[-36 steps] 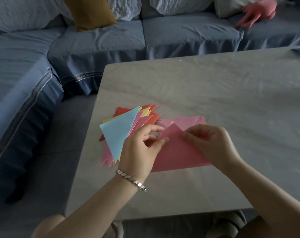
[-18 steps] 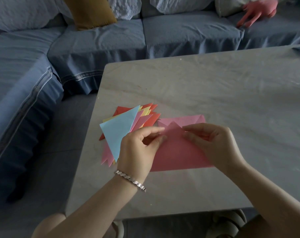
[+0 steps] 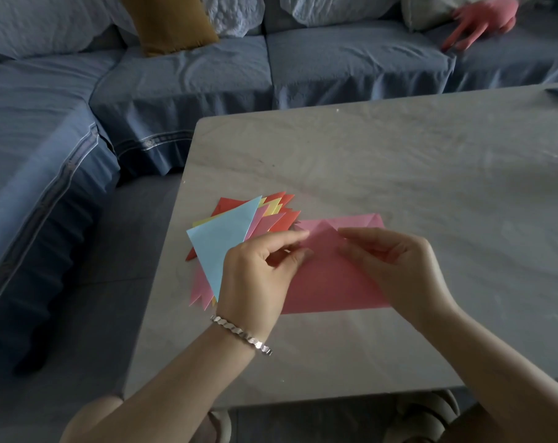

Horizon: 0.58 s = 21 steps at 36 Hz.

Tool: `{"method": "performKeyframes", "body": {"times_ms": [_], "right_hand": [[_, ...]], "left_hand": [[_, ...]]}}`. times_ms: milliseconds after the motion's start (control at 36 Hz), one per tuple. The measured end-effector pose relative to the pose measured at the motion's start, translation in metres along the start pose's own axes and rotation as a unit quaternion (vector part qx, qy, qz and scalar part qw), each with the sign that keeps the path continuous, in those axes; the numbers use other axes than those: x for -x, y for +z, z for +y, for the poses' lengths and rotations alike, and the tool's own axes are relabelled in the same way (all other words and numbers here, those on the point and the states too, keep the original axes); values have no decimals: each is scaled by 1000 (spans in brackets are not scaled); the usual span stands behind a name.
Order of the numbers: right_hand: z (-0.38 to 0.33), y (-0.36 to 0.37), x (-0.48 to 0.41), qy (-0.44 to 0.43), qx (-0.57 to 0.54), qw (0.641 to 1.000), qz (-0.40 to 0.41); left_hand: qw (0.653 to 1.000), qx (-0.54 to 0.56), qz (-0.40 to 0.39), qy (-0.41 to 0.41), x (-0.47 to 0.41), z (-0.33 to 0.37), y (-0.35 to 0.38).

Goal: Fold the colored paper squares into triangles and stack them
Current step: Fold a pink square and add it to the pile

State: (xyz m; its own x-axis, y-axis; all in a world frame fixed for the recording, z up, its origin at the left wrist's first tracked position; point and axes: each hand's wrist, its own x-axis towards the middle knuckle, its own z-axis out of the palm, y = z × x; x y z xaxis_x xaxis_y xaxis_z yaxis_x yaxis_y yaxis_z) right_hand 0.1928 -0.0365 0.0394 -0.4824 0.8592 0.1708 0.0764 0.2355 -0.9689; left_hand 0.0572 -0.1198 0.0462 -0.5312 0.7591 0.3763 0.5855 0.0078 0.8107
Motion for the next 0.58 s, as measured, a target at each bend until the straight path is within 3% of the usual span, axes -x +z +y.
{"method": "performKeyframes", "body": {"times_ms": [583], "right_hand": [[-2, 1, -1, 13, -26, 999, -35]], "left_hand": [[992, 84, -44, -77, -1, 2, -6]]}}
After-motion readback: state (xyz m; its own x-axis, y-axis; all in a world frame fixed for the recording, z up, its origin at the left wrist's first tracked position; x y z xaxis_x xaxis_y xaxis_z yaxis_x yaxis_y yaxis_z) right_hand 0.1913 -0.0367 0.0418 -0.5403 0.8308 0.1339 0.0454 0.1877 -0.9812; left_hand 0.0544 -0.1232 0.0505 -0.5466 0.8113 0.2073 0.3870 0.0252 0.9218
